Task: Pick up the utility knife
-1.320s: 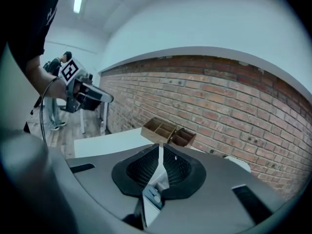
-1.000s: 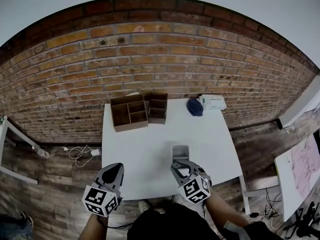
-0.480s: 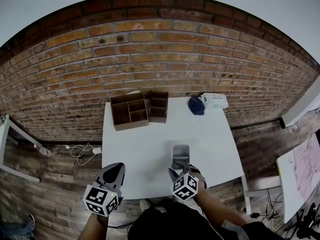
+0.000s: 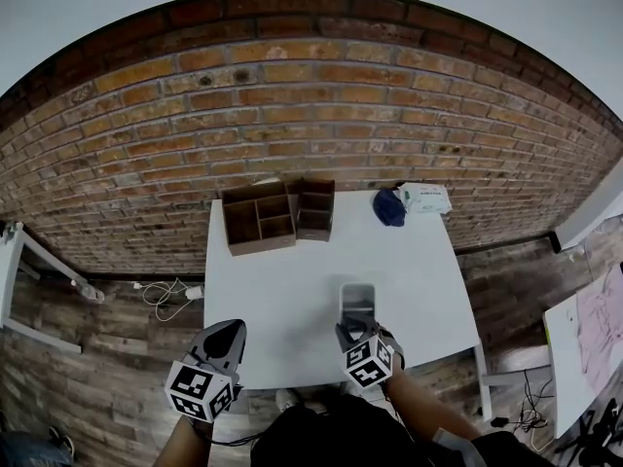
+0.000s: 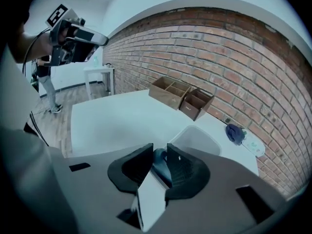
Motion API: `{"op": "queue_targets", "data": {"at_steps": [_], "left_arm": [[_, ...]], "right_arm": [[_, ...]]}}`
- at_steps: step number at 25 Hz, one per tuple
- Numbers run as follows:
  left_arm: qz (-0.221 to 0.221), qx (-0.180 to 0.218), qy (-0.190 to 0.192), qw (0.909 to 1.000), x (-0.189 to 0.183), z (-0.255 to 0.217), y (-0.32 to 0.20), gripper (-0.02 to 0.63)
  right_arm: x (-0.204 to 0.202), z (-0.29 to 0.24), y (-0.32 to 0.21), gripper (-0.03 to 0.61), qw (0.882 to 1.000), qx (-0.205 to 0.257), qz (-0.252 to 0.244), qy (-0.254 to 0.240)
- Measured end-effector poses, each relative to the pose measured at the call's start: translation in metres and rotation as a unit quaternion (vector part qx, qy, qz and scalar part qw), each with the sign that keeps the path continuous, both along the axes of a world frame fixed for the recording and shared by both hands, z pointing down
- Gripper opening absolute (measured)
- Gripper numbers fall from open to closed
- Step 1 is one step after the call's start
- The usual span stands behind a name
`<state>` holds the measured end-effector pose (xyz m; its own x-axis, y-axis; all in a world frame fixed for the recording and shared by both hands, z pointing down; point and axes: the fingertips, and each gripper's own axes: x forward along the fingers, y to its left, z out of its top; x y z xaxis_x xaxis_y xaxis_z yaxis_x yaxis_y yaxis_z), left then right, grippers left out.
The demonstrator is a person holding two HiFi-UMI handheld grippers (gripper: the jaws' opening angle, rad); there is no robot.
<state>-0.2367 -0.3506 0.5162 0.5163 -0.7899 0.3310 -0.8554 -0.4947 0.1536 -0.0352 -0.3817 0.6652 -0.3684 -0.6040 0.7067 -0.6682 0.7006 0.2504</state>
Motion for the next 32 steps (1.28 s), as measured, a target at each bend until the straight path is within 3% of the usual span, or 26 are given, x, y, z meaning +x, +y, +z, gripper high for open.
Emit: {"op": "queue_targets", "data": {"at_steps": [8, 13, 16, 21, 25, 29, 32], "left_arm": [[0.011, 0.007, 0.001, 0.9999, 0.011, -0.005, -0.008, -0.009], [0.013, 0.009, -0.001, 0.9999, 0.015, -0.007, -0.011, -0.009], [0.012, 0.01, -0.002, 0.9999, 0.016, -0.007, -0.012, -0.009], [0.012, 0.012, -0.003, 0.9999, 0.019, -0.008, -0.013, -0.009], [0.013, 0.013, -0.004, 0.9998, 0.023, -0.01, -0.017, -0.009], [0.02, 0.017, -0.006, 0.9996, 0.032, -0.013, -0.023, -0.009], [0.026, 0.023, -0.005, 0.9994, 0.042, -0.016, -0.029, -0.009]], "right_arm": [[0.019, -0.005, -0.008, 0.066, 0.995, 0.062, 0.024, 0.071], [0.028, 0.0, -0.01, 0.067, 0.985, 0.098, -0.015, 0.14], [0.032, 0.001, -0.01, 0.063, 0.984, 0.102, -0.019, 0.146], [0.037, -0.011, -0.013, 0.058, 0.992, 0.095, 0.002, 0.087], [0.043, -0.032, -0.015, 0.058, 0.996, 0.079, 0.034, -0.002], [0.048, -0.058, -0.015, 0.058, 0.993, 0.074, 0.046, -0.081], [0.053, -0.087, -0.018, 0.058, 0.982, 0.082, 0.053, -0.163]]}}
